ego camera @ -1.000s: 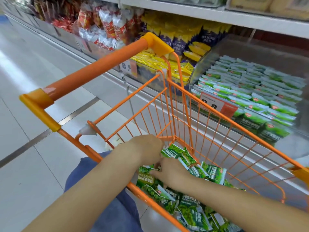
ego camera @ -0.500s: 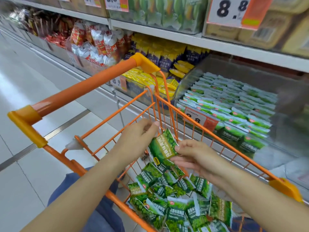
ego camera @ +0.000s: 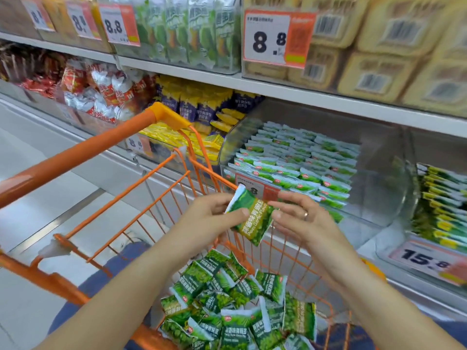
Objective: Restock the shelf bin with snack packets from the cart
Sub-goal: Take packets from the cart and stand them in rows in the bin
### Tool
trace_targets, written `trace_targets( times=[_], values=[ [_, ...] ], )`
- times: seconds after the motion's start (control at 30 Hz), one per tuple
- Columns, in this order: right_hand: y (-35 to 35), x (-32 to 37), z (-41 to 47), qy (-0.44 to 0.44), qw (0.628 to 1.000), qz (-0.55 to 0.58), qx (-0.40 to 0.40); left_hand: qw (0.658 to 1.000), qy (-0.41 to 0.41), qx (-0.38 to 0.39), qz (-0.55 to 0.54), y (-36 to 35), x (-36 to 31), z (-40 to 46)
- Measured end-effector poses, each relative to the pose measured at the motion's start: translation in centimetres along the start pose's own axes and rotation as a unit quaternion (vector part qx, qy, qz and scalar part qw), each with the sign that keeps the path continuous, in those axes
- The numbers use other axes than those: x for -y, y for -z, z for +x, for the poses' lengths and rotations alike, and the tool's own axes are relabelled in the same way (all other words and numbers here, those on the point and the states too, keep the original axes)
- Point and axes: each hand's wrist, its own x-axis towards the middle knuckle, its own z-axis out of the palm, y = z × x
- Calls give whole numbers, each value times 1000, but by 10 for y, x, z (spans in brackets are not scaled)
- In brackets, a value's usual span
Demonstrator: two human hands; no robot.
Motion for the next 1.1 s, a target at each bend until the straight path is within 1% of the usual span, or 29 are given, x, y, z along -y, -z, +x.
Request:
trace_targets(
  times=[0.1, 0.23, 0.33, 0.4, 0.47, 0.53, 0.57, 0.6, 0.63, 0.67, 0.73, 0.77, 0.83, 0.87, 0.93, 1.0, 1.1],
  values=[
    [15, 8, -3, 40, 999, -9, 2, 1000, -11, 8, -14, -13, -7, 6],
    [35, 12, -8, 78, 989, -124, 3, 999, -26, 18, -26, -31, -21, 17],
    [51, 19, -13, 89, 977, -195, -8, 997, -56, 50, -14, -50, -31, 25],
    [65, 26, -20, 92, 953, -290, 1, 994, -84, 71, 8, -68, -39, 29],
    [85, 35, -28, 88, 923, -375, -21, 990, -120, 69, 28, -88, -47, 34],
    [109, 45, -41, 99, 913, -393, -51, 985, -146, 61, 63, -110, -52, 42],
    [122, 50, -48, 103, 917, -379, -76, 977, -169, 56, 115, -120, -52, 49],
    [136, 56, -53, 107, 925, -348, -108, 961, -200, 50, 187, -130, -48, 59],
    [152, 60, -56, 114, 929, -319, -151, 936, -227, 49, 264, -140, -43, 69],
    [170, 64, -55, 125, 923, -305, -200, 910, -238, 51, 336, -150, -36, 80],
    [206, 68, -46, 133, 892, -327, -284, 864, -218, 61, 450, -167, -22, 99],
    [224, 67, -36, 121, 877, -347, -309, 843, -203, 67, 493, -174, -18, 106],
    [252, 63, -9, 62, 859, -384, -333, 812, -194, 72, 546, -183, -13, 117],
    [263, 60, 9, 37, 858, -390, -333, 806, -199, 72, 553, -185, -13, 120],
    [279, 54, 45, -3, 856, -404, -322, 806, -210, 66, 549, -186, -14, 123],
    [286, 51, 76, -19, 827, -472, -306, 808, -220, 58, 543, -187, -13, 123],
    [288, 45, 111, 11, 790, -534, -300, 809, -225, 51, 540, -188, -13, 122]
  ],
)
